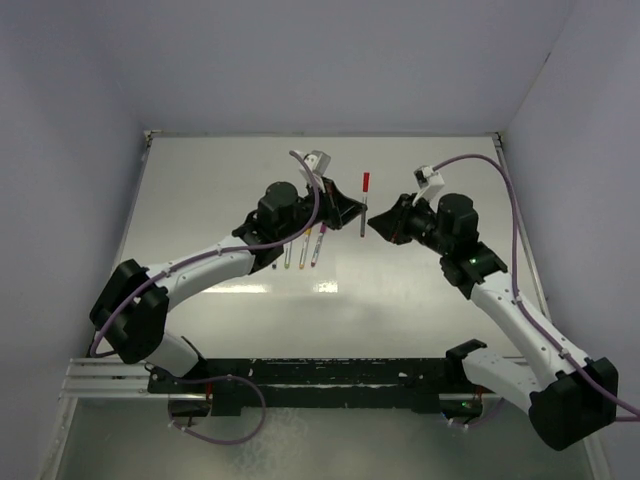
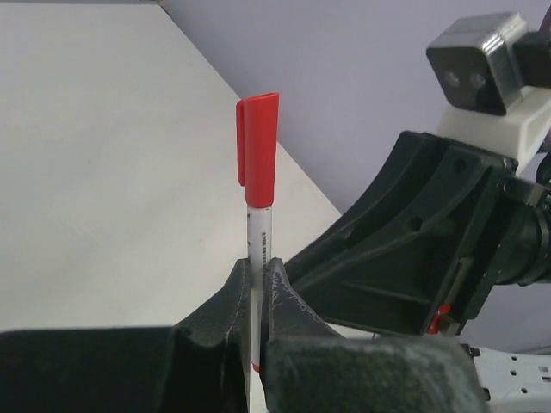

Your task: Insert the pens into the pen caps

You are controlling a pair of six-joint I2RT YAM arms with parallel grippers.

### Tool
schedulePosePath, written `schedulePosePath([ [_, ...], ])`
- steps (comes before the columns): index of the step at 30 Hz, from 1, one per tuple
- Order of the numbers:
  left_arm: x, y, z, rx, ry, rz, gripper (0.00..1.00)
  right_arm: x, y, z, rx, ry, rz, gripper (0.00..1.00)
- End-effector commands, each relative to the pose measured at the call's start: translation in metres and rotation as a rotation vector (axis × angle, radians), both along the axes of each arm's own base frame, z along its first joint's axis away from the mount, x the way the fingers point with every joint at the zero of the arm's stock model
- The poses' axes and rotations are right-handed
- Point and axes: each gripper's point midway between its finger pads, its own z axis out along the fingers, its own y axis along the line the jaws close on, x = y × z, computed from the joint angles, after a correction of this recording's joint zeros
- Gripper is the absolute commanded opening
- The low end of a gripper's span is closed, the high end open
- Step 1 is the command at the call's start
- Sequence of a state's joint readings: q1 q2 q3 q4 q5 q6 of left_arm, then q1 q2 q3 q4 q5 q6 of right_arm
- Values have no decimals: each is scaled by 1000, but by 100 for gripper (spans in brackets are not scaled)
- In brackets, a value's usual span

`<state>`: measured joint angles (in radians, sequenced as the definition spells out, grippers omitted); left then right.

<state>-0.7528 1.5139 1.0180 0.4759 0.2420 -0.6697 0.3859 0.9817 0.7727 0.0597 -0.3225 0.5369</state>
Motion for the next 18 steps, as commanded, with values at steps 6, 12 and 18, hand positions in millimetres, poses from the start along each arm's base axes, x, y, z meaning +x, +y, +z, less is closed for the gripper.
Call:
schedulePosePath([
  [6,-2,24,-69,250,151,96,0,22,-16,77,20,-188,-129,31],
  [12,24,48,-124,517,284,268,0,20,-52,51,-89,-108,-299,31],
  [18,44,52,-159,675,320,332,0,8,-75,46,-100,-99,-400,31],
])
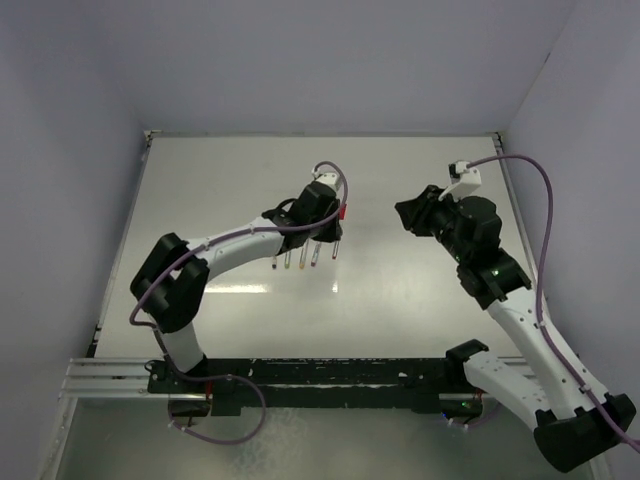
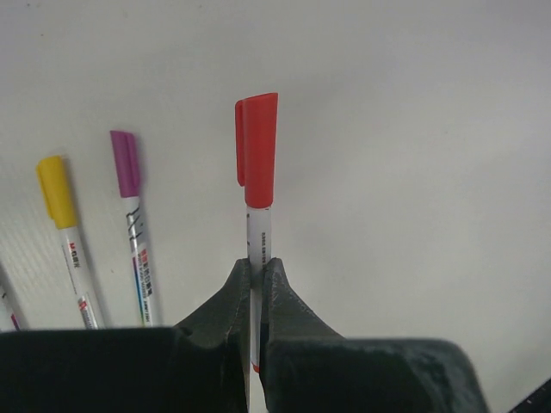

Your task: Insert the pens into the pen caps

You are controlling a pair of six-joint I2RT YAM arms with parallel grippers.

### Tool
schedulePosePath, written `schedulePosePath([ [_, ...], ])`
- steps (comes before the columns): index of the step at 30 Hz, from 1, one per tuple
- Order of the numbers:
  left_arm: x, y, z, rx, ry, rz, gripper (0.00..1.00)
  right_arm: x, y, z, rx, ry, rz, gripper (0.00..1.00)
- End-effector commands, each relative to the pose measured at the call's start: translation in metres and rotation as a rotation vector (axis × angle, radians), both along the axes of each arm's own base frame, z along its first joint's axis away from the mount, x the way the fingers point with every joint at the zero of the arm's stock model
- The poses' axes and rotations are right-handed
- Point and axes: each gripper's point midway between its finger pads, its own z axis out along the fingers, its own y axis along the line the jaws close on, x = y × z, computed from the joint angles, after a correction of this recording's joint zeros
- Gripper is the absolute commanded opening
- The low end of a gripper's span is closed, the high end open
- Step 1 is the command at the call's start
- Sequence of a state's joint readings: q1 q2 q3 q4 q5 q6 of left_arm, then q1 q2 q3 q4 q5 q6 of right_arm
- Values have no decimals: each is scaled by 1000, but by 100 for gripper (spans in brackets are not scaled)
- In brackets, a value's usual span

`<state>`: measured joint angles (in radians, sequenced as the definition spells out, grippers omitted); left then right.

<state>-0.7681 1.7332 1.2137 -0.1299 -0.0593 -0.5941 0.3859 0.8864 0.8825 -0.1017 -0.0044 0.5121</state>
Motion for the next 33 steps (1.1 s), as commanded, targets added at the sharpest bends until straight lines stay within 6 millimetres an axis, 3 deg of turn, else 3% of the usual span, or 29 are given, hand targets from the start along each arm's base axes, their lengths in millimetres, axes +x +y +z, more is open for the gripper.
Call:
schedulePosePath([
  [1,18,16,-13,160,0,63,0,-7,-23,4,-22,-15,-101,31],
  [6,24,16,-36,238,55,75,0,-11,-28,1,-31,-1,-122,31],
  [16,18,-1,-66,208,145,43,0,-12,-25,-6,-20,17,-110,31],
  [24,22,-5,-80,212,166,50,1,-11,-24,-12,-16,25,-110,31],
  [33,23,-5,-88,227,182,60,14,-9,-24,-12,-12,22,-114,30],
])
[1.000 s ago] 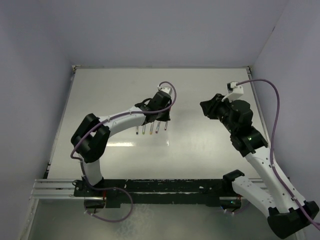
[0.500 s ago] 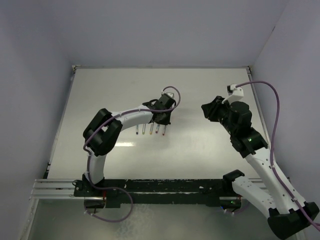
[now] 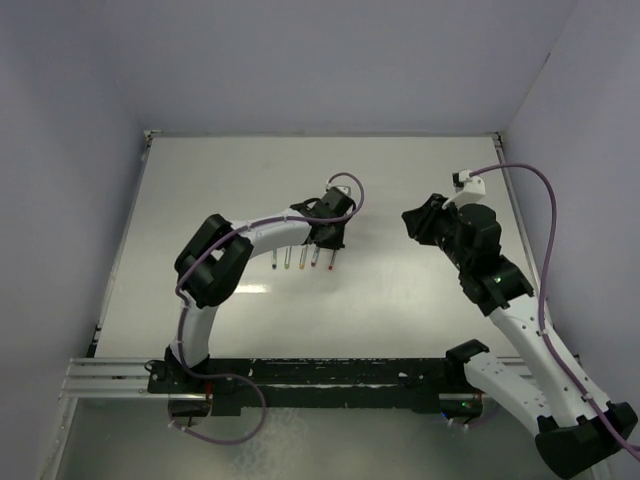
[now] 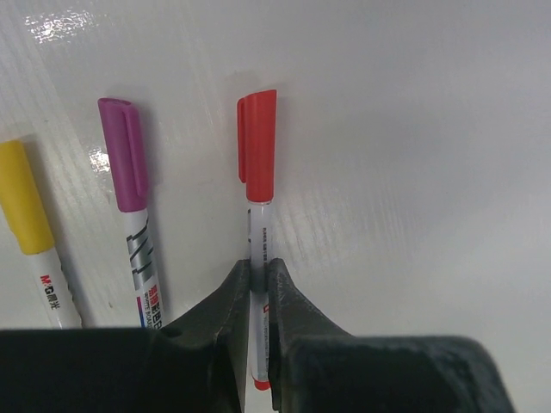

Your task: Insert the pens into the pen caps

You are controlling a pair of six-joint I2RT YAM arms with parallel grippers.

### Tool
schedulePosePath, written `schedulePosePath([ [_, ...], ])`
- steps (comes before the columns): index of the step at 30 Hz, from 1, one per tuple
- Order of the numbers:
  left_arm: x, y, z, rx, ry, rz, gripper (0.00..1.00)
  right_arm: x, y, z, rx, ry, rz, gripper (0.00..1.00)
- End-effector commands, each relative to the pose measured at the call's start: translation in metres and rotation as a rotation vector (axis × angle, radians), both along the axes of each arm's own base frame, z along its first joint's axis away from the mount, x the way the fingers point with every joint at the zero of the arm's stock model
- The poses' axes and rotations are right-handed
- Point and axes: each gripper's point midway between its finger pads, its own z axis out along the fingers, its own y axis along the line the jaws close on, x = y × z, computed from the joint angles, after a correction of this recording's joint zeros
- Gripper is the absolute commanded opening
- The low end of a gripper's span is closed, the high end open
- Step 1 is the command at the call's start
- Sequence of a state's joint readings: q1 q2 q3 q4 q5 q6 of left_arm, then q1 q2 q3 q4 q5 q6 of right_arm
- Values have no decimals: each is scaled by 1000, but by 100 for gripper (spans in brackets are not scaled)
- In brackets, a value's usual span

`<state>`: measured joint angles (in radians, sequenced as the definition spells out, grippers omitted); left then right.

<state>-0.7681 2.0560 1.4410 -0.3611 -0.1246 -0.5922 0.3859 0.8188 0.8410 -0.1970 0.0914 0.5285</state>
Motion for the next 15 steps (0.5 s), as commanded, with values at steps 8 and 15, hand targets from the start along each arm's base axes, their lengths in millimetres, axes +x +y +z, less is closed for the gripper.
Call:
schedulePosePath([
  [8,13,-6,6,-4,-22,23,25,4,0,7,14,-37,-11,30],
  [15,21,-7,29,-10,-77,21,28,4,-1,11,16,-44,-13,29],
])
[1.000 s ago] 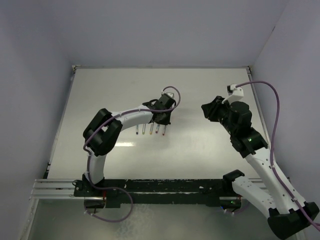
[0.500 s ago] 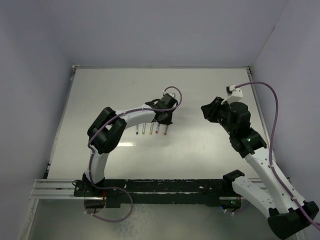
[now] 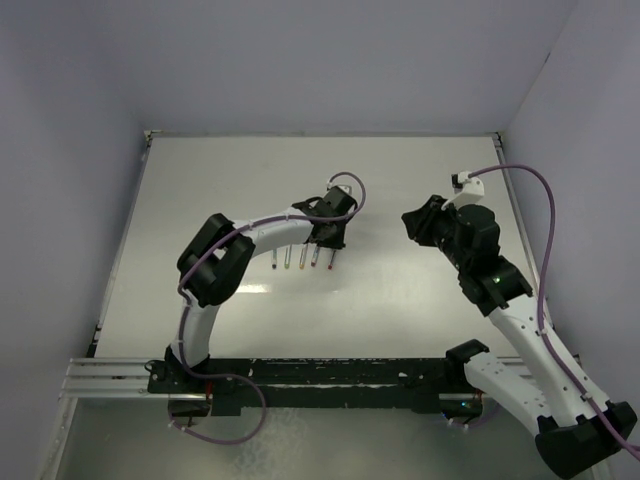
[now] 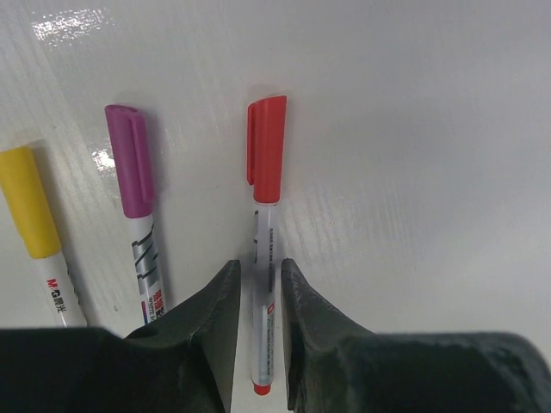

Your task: Insert the pens into the pen caps

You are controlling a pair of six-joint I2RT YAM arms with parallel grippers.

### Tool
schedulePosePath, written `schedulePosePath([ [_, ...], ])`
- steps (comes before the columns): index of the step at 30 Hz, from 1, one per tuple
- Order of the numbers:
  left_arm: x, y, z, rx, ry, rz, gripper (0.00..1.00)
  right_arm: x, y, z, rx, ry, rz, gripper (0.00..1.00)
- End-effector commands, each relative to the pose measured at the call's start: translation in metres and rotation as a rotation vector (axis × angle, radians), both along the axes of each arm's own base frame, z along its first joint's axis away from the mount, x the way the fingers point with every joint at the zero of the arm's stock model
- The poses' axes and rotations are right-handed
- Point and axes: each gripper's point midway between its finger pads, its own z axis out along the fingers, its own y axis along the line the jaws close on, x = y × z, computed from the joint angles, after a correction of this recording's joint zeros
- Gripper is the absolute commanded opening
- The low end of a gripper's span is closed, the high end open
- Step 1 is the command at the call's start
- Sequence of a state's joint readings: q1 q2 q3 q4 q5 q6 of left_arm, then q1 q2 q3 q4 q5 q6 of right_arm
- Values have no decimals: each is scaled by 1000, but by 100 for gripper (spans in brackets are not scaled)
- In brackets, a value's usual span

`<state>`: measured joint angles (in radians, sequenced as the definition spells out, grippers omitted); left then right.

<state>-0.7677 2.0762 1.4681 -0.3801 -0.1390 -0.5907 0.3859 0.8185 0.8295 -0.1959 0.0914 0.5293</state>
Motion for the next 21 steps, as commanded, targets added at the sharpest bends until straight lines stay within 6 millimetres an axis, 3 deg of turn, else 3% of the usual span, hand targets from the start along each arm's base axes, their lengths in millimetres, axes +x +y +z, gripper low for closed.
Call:
schedulePosePath([
  [1,20,-7,37,-26,-90,9,28,4,-1,17,20,-56,-13,29],
  [7,29,-8,86,-48,-187,-17,29,3,-2,17,14,-53,-18,29],
  [10,30,5,110,-37,-243,4,28,1,-4,14,13,-41,-26,28],
  [16,31,58,131,-49,-271,103,28,3,-36,7,-65,-9,-183,26],
  [21,32,131,141,-67,-281,242,28,8,-59,4,-111,5,-265,27],
])
